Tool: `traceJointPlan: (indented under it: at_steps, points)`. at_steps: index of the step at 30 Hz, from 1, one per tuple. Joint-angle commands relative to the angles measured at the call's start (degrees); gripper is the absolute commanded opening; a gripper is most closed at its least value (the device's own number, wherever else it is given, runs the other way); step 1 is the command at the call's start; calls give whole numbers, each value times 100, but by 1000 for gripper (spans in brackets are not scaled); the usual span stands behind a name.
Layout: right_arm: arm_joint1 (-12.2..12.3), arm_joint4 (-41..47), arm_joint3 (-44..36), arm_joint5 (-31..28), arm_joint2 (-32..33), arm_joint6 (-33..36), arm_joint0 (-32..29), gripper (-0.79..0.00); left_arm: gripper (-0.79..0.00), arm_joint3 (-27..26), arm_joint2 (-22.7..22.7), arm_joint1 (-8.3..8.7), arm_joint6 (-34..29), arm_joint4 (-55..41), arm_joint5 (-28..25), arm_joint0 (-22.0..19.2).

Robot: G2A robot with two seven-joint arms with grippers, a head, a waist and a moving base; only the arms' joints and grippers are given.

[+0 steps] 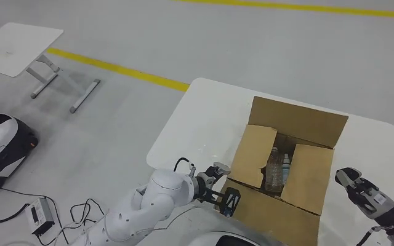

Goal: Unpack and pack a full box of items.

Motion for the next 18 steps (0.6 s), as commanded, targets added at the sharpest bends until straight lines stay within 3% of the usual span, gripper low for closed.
traceJointPlan:
  at_steps: [1,4,9,18]
  points:
    - [1,29,6,-3,-3,-18,-5,-785,0,-56,-177,68,-52,128,0,110]
    - [3,57,8,-23,-25,-29,-12,-785,0,7,-333,160,-143,443,0,214]
    - [8,76,41,-29,-57,-45,-8,-785,0,171,-55,273,278,965,0,213]
    - [24,126,107,-20,-19,-32,16,-785,0,402,672,168,797,1157,355,-179]
